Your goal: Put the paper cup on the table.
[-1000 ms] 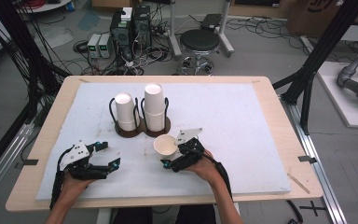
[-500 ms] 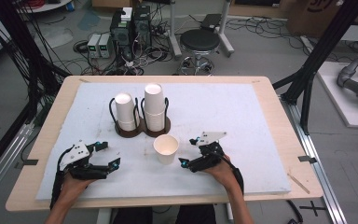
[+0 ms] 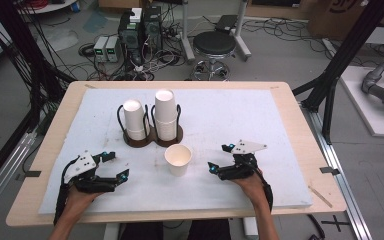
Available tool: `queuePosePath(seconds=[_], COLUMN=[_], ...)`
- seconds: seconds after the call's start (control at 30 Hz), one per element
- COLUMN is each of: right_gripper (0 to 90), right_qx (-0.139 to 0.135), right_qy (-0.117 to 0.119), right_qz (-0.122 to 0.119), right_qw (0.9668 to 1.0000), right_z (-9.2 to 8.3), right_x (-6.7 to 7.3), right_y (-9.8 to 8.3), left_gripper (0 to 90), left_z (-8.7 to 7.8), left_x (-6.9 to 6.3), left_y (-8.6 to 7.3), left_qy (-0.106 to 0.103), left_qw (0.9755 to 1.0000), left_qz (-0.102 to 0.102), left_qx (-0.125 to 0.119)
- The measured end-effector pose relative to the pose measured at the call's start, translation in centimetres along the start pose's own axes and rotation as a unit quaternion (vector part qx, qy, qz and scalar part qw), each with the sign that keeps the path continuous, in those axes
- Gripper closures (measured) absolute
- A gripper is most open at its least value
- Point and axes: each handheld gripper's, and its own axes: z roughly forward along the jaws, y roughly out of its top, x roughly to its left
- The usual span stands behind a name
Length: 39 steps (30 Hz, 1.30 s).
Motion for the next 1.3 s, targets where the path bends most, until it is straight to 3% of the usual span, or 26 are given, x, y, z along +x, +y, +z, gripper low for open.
queuePosePath(seconds=[0.1,0.2,0.53,0.73,0.9,1.3], right_gripper=[14.6,14.9,14.9,14.9,15.3,15.2], right_qx=[-0.026,-0.038,-0.063,-0.061,-0.075,-0.079], right_qy=[-0.018,-0.039,-0.097,-0.117,-0.116,-0.129], right_qz=[0.020,0.025,0.046,0.054,0.065,0.045], right_qw=[0.9993,0.9982,0.9922,0.9899,0.9883,0.9875], right_z=[-0.7,-1.2,-2.0,-2.1,-2.3,-2.2], right_x=[-0.5,-0.7,-1.0,-1.2,-1.3,-0.8], right_y=[-0.3,-0.5,-1.4,-2.1,-2.4,-2.5], left_gripper=[15.3,15.3,15.3,15.3,15.4,15.4], left_z=[-0.1,-0.1,-0.3,-0.3,-0.3,-0.3], left_x=[0.1,0.1,0.1,0.1,0.1,0.2], left_y=[0.0,0.0,-0.1,-0.1,-0.1,-0.2], left_qy=[0.002,0.002,0.016,0.018,0.019,0.017], left_qw=[1.0000,1.0000,0.9997,0.9996,0.9996,0.9995], left_qz=[-0.003,-0.005,-0.012,-0.016,-0.016,-0.022], left_qx=[-0.004,-0.005,-0.013,-0.016,-0.015,-0.017])
